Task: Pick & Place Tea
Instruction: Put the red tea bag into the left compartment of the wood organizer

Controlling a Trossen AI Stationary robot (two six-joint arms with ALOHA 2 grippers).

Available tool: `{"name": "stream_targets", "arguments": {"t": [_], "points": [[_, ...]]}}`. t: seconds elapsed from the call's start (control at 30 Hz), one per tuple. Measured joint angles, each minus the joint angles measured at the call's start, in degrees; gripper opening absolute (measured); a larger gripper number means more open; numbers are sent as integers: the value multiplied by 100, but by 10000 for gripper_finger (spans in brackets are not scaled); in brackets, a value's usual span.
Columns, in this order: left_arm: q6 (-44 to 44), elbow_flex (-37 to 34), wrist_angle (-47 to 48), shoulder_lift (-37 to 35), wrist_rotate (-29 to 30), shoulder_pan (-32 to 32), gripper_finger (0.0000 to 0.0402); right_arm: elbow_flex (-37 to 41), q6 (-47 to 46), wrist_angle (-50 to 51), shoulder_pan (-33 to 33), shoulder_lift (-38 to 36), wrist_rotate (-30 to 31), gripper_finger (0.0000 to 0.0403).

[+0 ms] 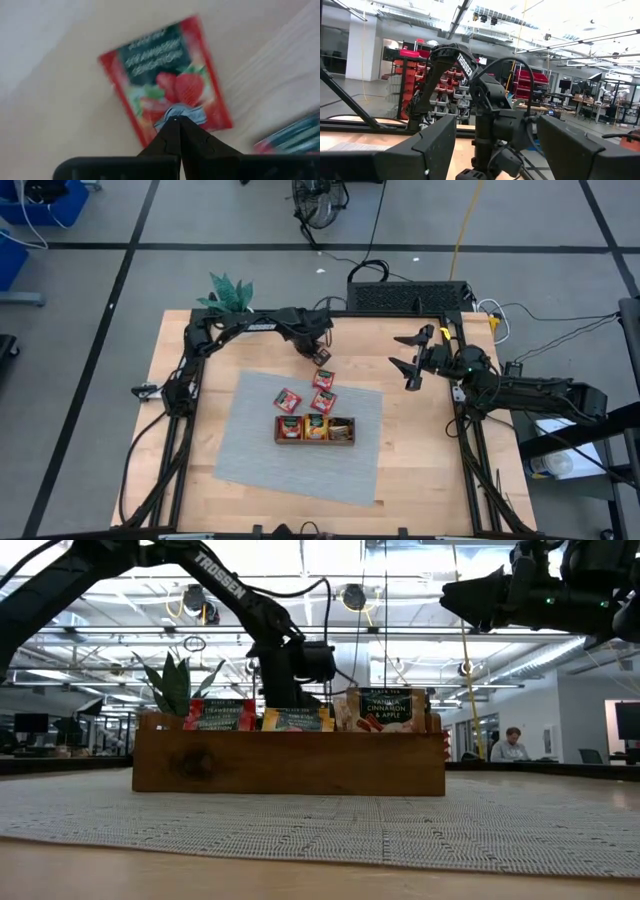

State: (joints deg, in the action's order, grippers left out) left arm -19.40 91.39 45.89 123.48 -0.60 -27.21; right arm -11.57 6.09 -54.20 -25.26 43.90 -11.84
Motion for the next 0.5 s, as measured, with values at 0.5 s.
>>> {"name": "stream_targets", "arguments": {"t": [0.5], "points": [[-78, 11, 663, -461, -267, 45, 18, 0, -81, 1, 0, -2, 0, 256]]}}
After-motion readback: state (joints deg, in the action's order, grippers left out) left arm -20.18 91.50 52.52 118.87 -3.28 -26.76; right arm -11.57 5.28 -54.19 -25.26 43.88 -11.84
